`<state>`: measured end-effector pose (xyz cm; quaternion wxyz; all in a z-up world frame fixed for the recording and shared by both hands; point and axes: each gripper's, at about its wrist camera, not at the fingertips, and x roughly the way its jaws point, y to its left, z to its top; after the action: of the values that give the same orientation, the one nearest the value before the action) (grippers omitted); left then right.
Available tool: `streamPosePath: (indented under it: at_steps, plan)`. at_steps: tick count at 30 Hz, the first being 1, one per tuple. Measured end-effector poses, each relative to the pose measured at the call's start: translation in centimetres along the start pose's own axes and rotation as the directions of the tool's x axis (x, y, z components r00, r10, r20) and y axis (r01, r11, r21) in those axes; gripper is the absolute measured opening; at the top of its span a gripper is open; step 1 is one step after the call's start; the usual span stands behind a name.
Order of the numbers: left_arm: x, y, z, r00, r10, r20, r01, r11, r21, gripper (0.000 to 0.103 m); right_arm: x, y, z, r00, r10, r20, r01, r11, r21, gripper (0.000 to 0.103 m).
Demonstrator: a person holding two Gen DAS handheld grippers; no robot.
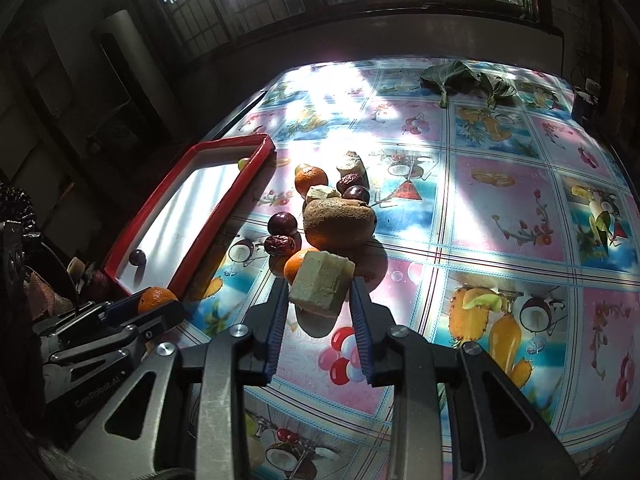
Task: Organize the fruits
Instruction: 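Carry the orange and cube into the tray and open both tools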
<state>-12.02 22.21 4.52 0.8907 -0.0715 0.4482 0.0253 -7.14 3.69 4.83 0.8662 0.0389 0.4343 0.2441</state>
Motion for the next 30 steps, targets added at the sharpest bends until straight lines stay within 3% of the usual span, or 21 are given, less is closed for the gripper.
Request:
streamPosePath:
  at_steps: [30]
  plan:
    - [0.3,5.8,1.9,0.998,0.056,0.028,-0.053,0.994,-0.094,0.035,2.3,5.1,1.4,0.998,0.058,-0.03,-0.06,0.995,-0.078,0.033]
